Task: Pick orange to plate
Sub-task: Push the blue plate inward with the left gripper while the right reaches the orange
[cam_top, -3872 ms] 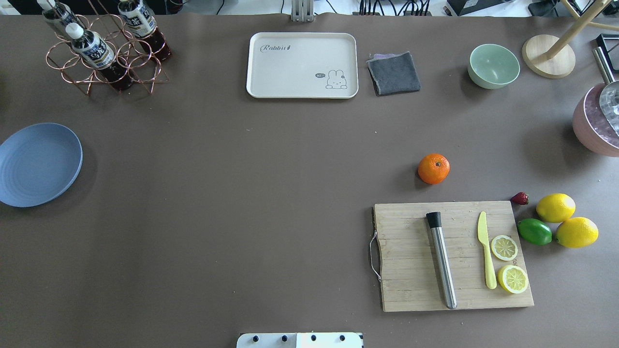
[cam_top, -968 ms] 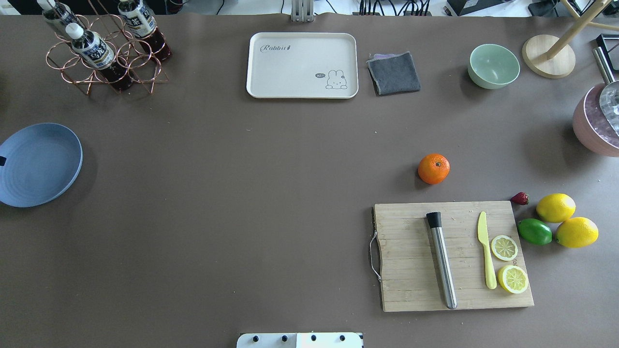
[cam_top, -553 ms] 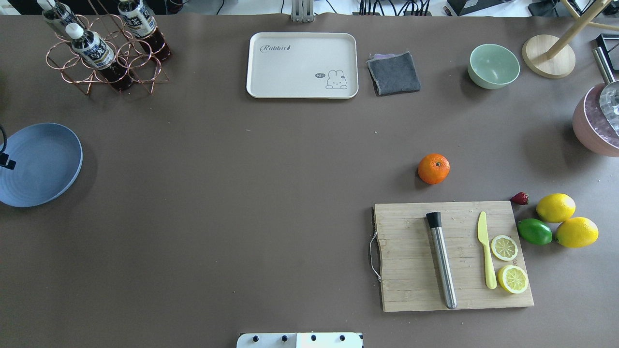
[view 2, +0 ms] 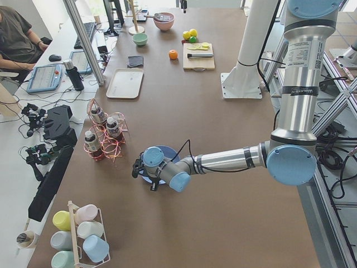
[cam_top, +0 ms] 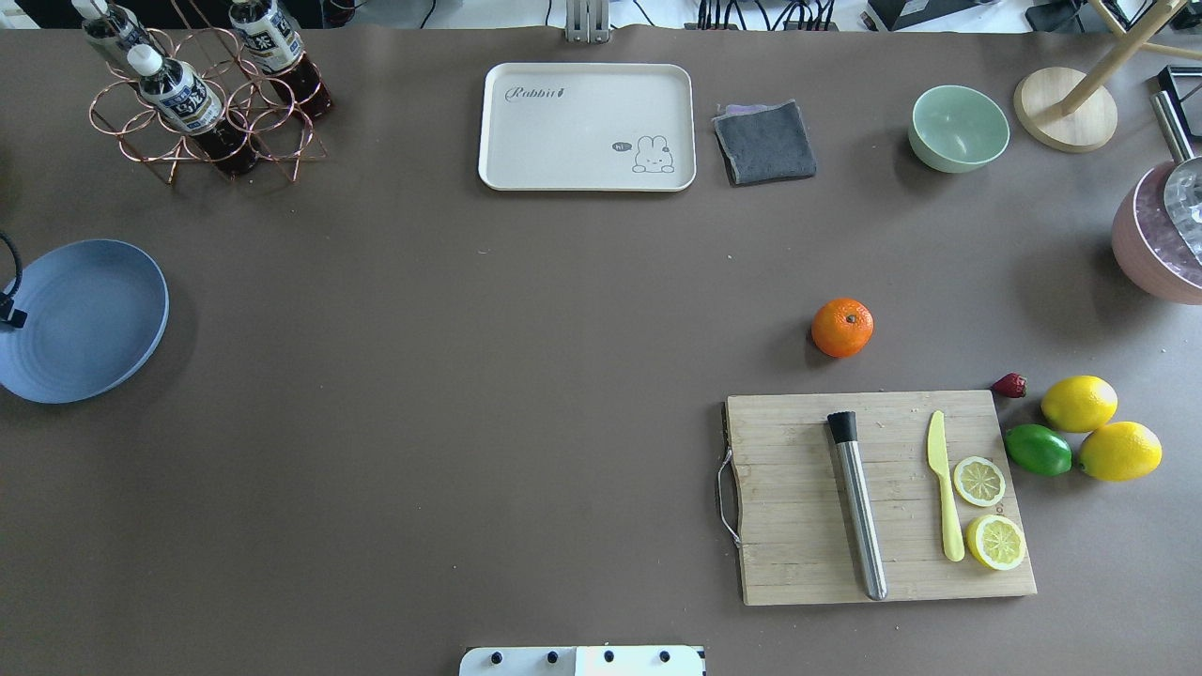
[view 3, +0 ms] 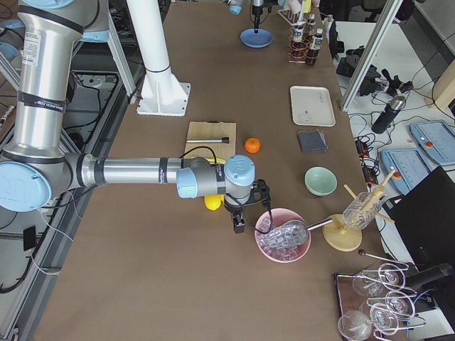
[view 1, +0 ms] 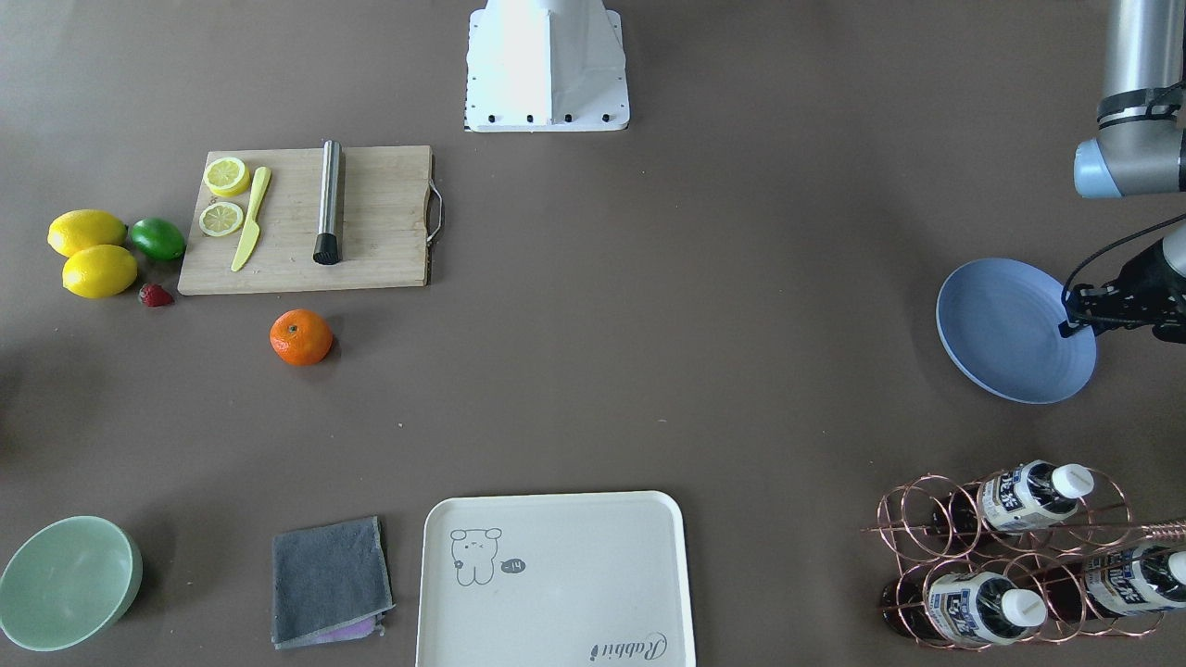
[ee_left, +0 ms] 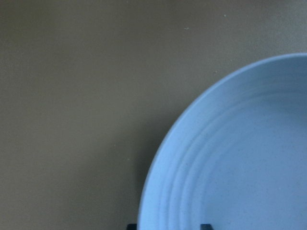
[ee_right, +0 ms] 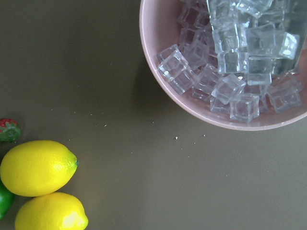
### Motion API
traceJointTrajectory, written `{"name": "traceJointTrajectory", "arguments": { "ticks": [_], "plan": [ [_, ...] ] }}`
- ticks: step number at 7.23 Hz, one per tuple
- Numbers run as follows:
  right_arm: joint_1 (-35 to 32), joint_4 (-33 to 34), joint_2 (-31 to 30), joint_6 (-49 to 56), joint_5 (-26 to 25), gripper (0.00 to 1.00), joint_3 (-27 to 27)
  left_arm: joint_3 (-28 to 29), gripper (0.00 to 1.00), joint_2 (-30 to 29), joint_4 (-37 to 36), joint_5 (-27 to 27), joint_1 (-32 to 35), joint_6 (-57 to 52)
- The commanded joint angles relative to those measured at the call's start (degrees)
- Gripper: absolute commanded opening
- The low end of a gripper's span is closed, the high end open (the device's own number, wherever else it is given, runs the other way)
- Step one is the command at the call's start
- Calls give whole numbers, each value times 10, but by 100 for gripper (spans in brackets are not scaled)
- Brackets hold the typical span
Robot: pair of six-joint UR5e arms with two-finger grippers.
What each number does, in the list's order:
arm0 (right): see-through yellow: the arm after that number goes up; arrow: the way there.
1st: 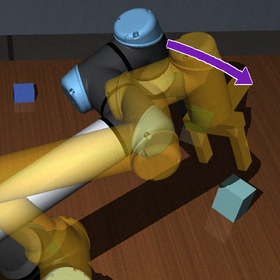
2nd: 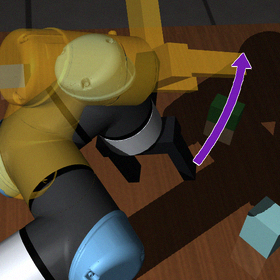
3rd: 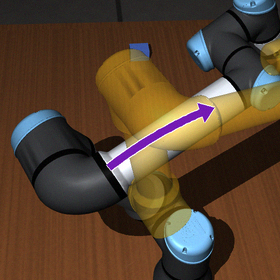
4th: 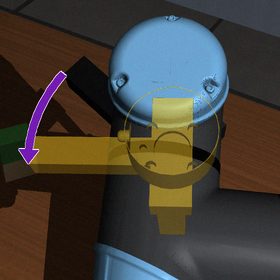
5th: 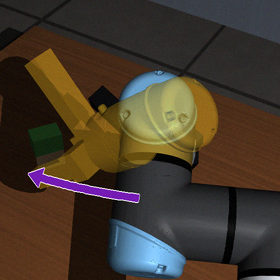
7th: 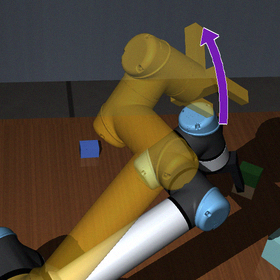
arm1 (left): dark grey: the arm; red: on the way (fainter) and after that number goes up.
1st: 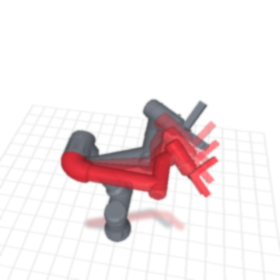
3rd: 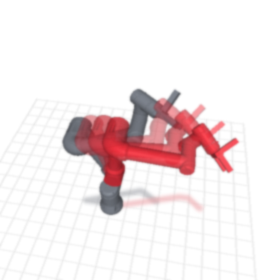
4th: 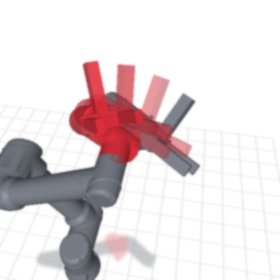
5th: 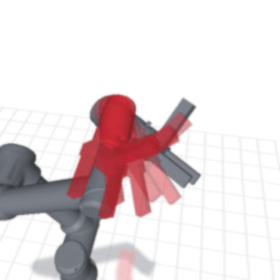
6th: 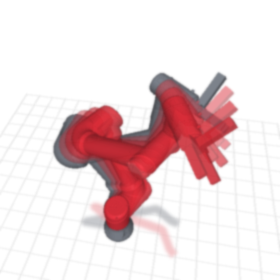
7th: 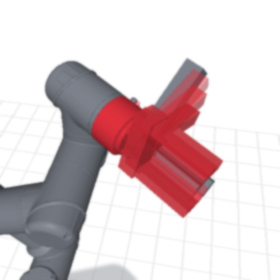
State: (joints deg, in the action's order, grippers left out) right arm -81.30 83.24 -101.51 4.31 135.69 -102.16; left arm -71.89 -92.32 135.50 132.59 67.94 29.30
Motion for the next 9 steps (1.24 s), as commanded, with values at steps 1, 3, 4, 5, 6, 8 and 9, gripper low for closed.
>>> {"name": "traceJointTrajectory", "arguments": {
  "ticks": [1,3,4,5,6,8,9],
  "plan": [
    [0,-14,2,-4,2,100,-4,-53,0,1,-1,6,0,88],
    [19,-62,22,-58,27,100,-5,-150,0,3,-7,25,-26,241],
    [42,-62,51,-123,30,100,-15,-203,0,1,-7,12,-75,338],
    [80,-62,69,-205,26,100,-39,-253,0,-1,-12,-51,-139,420],
    [112,-70,89,-276,20,100,-57,-298,0,-19,-62,-85,-190,479],
    [224,-96,133,-435,-60,100,-84,-340,0,-99,-150,-185,-315,584],
    [270,-94,163,-457,-88,100,-78,-338,0,-154,-200,-236,-370,617]
  ]
}}
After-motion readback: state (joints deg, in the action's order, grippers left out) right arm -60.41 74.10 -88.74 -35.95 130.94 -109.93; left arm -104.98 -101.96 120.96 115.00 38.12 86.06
